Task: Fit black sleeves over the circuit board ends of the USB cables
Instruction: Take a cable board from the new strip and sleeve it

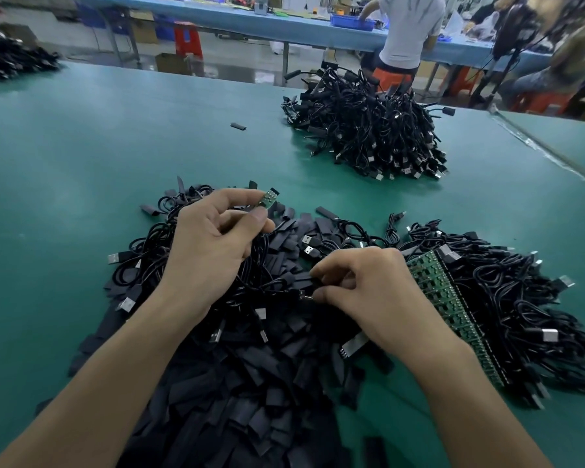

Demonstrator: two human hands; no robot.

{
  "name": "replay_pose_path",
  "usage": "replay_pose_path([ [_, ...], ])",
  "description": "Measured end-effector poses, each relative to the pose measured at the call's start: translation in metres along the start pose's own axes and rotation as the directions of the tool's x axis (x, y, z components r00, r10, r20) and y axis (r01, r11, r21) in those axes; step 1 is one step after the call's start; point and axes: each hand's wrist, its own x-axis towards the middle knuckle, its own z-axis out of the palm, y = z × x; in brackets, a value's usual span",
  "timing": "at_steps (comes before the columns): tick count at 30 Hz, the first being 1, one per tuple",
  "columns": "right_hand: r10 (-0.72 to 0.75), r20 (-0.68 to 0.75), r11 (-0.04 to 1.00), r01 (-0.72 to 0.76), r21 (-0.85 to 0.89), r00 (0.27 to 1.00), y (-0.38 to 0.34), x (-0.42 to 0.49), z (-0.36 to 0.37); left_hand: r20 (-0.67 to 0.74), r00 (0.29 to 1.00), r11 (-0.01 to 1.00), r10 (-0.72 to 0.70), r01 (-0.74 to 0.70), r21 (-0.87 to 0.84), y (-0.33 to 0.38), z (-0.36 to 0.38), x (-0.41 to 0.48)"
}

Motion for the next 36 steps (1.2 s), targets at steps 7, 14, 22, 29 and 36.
replay_pose_path([
  [7, -0.027, -0.081, 0.988, 0.039, 0.147, 0.996, -0.001, -0.001, 0.003, 0.005, 1.000, 1.000, -0.011, 0.011, 0.010, 0.003, 0.001, -0.002],
  [14, -0.008, -0.042, 0.982, 0.016, 0.187, 0.999, -0.001, -0.001, -0.001, 0.056, 0.998, 0.999, -0.014, 0.011, 0.053, 0.000, 0.001, -0.003],
  [22, -0.054, -0.209, 0.850, 0.155, 0.503, 0.976, -0.010, 0.001, -0.003, 0.231, 0.970, 0.996, -0.082, 0.073, 0.048, 0.004, 0.007, -0.009],
  [29, -0.013, -0.264, 0.787, 0.173, 0.592, 0.964, -0.014, 0.001, 0.001, 0.275, 0.958, 0.995, -0.086, 0.096, -0.020, 0.007, 0.009, -0.012],
  [36, -0.145, -0.221, 0.841, 0.238, 0.485, 0.964, -0.024, -0.005, 0.006, 0.266, 0.962, 0.998, -0.058, 0.055, 0.021, 0.002, 0.011, -0.012],
])
